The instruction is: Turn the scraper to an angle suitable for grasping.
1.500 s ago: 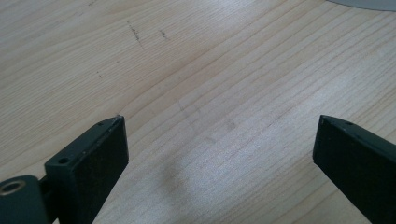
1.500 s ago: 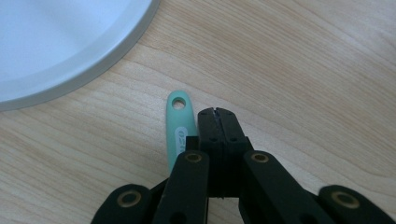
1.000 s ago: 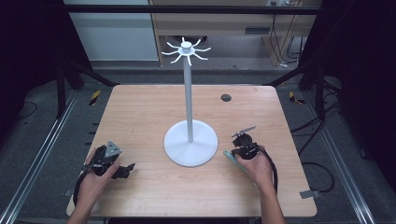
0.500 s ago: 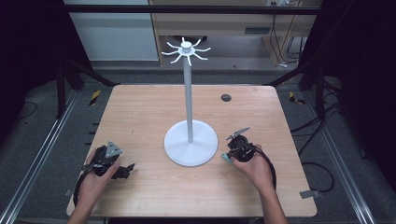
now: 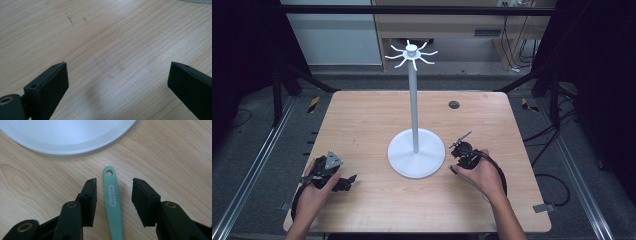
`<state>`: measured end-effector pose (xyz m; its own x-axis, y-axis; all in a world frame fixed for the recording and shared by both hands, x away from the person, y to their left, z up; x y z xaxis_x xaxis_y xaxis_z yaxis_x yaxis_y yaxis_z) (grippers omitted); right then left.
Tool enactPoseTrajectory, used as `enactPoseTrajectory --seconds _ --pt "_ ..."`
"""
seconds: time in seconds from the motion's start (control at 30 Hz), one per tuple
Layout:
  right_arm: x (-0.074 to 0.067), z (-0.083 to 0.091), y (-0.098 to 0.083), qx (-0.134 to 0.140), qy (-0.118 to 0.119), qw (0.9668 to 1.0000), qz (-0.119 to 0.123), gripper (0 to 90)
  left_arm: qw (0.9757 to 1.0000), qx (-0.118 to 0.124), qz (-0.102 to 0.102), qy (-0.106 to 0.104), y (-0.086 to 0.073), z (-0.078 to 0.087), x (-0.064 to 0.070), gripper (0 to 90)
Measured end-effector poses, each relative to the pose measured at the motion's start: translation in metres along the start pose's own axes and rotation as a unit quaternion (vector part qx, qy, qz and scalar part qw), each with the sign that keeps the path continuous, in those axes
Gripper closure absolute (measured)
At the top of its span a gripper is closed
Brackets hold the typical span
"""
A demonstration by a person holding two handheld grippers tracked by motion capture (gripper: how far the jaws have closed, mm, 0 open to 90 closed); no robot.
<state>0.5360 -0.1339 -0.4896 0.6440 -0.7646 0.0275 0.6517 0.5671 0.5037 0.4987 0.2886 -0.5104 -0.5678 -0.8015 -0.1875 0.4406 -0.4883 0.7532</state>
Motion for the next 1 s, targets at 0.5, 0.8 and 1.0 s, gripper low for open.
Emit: enactPoseTrajectory --seconds 0.5,0.8,1.0 --pt "0.002 -0.01 -0.001 -0.034 0.008 0.9994 0.0 64.8 1.0 -0.001 -0.003 -0.003 0.0 -0.001 0.001 3.0" --pt "0.003 -0.014 -0.005 -0.045 0.016 0.9989 -0.001 69.3 1.0 -0.001 -0.007 -0.004 0.0 -0.001 0.003 3.0" --pt "0.002 -0.017 -0.005 -0.05 0.022 0.9985 0.0 72.0 1.0 -0.002 -0.007 -0.005 0.0 -0.001 0.003 3.0"
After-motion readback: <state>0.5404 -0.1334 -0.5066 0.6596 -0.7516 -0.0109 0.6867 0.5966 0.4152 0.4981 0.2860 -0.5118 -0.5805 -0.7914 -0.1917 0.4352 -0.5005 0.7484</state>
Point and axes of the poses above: each handheld gripper's, and its own axes: z roughly backward along the jaws, y roughly out of its top, x roughly to its right, the point moved 4 cm from there along -z, roughly forward along the jaws, and after that the axes turned 7 degrees about x, right-handed, at the moved point
